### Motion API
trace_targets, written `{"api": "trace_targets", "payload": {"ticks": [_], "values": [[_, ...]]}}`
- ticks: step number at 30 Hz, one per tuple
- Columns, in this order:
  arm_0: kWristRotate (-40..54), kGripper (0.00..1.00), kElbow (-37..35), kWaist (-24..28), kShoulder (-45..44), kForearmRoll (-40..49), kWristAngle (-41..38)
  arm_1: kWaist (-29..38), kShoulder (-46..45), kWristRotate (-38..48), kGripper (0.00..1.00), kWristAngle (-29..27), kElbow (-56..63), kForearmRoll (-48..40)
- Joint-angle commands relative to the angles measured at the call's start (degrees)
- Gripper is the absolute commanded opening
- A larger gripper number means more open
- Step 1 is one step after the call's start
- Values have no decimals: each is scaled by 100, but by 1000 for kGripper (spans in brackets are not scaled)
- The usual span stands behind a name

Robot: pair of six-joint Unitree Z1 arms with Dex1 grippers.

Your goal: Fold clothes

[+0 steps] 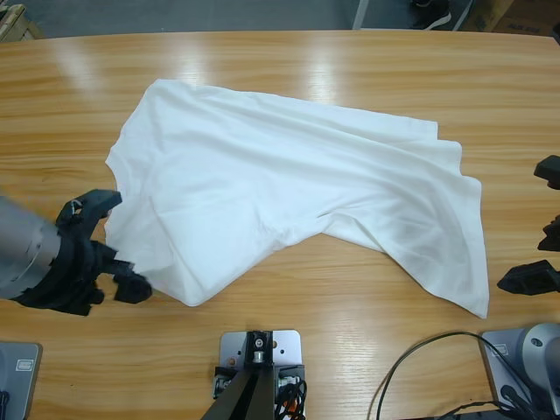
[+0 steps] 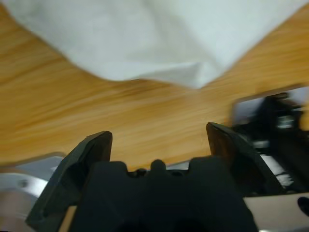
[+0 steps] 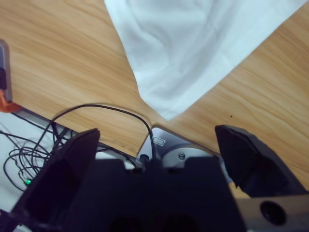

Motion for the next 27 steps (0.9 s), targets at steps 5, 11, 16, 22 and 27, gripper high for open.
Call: {"api": "trace_targets", "payload": {"ticks": [5, 11, 16, 22, 27], "values": [[2005, 807, -465, -72, 835, -411, 668, 68, -78, 222, 987, 19, 216, -107], [2293, 786, -366, -65, 974, -534, 378, 68, -96, 231, 987, -20, 260, -118], [2370, 771, -150, -65, 1032, -726, -135, 68, -78, 239, 987, -34, 260, -177], [2377, 459, -48, -70, 1334, -982, -324, 68, -168, 243, 966, -78, 304, -169], [2405, 0, 3, -69, 1281, -979, -436, 68, -133, 246, 954, -80, 304, -209]]}}
